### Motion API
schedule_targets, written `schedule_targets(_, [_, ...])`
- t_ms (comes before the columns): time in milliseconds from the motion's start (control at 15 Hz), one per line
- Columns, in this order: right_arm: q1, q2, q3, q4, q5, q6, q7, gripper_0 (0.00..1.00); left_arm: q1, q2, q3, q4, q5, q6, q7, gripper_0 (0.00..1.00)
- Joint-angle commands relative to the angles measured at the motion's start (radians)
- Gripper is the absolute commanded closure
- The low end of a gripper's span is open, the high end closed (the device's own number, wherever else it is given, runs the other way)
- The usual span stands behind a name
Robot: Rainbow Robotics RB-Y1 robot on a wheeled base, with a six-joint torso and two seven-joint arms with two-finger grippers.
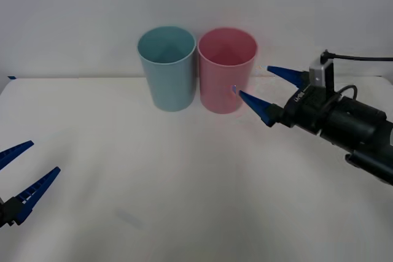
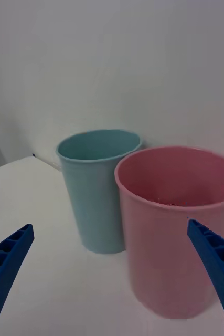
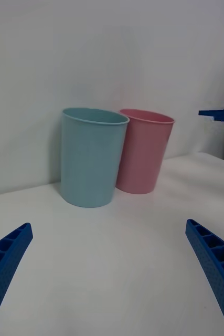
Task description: Grasp the object on the table and drop it into the matching bin: aluminum can to the light blue bin, PET bottle to the pink bin.
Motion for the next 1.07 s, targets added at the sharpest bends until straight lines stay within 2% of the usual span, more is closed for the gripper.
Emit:
schedule_targets(67, [0.131,0.044,-0.117,0.0,0.005,-0.103,0.098,0.0,0.0,0.0,0.0,0.0,0.0,0.0,0.0,0.0])
schedule_targets(200, [0.213,0.092,-0.203,0.0,0.033,-0.185,0.149,0.0,0.0,0.0,0.0,0.0,0.0,0.0,0.0,0.0])
schedule_targets(333, [0.276,0.144,-0.289,0.0,0.094,-0.271,0.149,0.0,0.0,0.0,0.0,0.0,0.0,0.0,0.0,0.0])
schedule_targets(600, [0.366,0.296,-0.491,0.0,0.235,-0.499,0.129,0.0,0.0,0.0,0.0,0.0,0.0,0.0,0.0,0.0])
schedule_targets(733, [0.401,0.357,-0.579,0.0,0.281,-0.614,0.113,0.0,0.0,0.0,0.0,0.0,0.0,0.0,0.0,0.0])
schedule_targets(867, [0.437,0.385,-0.639,0.0,0.294,-0.692,0.101,0.0,0.0,0.0,0.0,0.0,0.0,0.0,0.0,0.0])
schedule_targets(1067, [0.493,0.391,-0.708,0.0,0.294,-0.788,0.08,0.0,0.0,0.0,0.0,0.0,0.0,0.0,0.0,0.0])
